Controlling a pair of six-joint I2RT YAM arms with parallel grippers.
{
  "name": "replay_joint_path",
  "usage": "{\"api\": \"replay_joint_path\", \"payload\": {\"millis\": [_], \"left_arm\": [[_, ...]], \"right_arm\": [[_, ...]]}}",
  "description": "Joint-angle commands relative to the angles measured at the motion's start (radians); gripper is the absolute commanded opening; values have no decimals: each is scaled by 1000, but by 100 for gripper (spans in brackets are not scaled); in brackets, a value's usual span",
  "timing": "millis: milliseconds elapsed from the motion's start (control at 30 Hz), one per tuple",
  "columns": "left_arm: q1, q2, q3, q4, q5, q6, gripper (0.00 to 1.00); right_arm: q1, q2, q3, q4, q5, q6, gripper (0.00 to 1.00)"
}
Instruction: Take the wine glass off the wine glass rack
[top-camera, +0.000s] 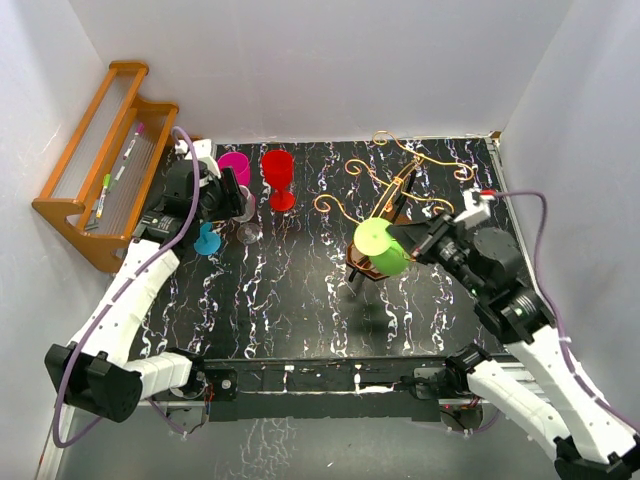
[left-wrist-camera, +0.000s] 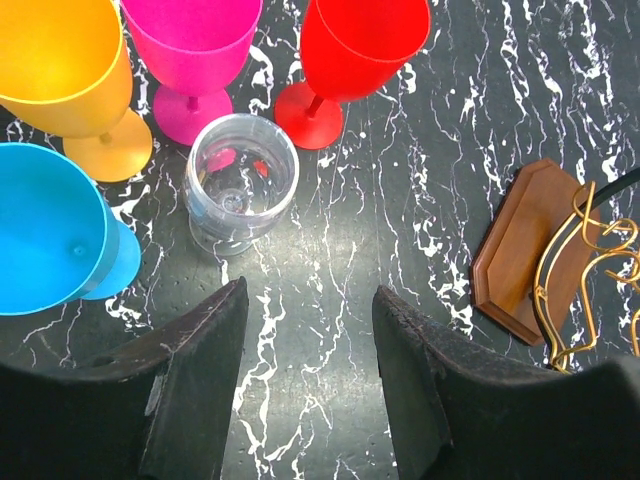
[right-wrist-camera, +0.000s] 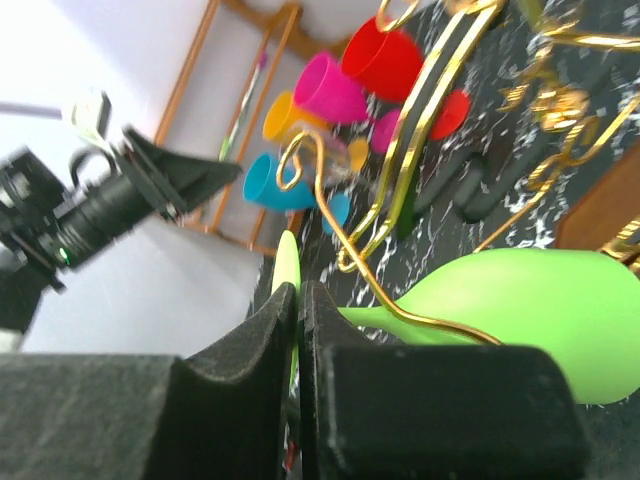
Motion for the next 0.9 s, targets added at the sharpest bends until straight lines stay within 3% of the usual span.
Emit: {"api": "replay_joint_path", "payload": {"millis": [0,300,400,600,733,867], "left_arm": [[4,-67,84,-52,-22,6,51],[4,-94,162,-160,-32,-11,52],[4,-80,199,-208,-45,-10,52],[4,-56,237,-270,-54,-9,52],[4,-45,273,-319,-92,1,52],[4,-32,328,-378,-126,9,52]], "right_arm": [[-2,145,85,208,-328,-127,8],[8,413,197,311,-859,-246,8],[74,478,241,288,-948,-305,8],[386,641,423,53,-699,-606,8],[496,721,504,-11,-521,-781,8],[597,732,472,-2,-315,-975,8]]}}
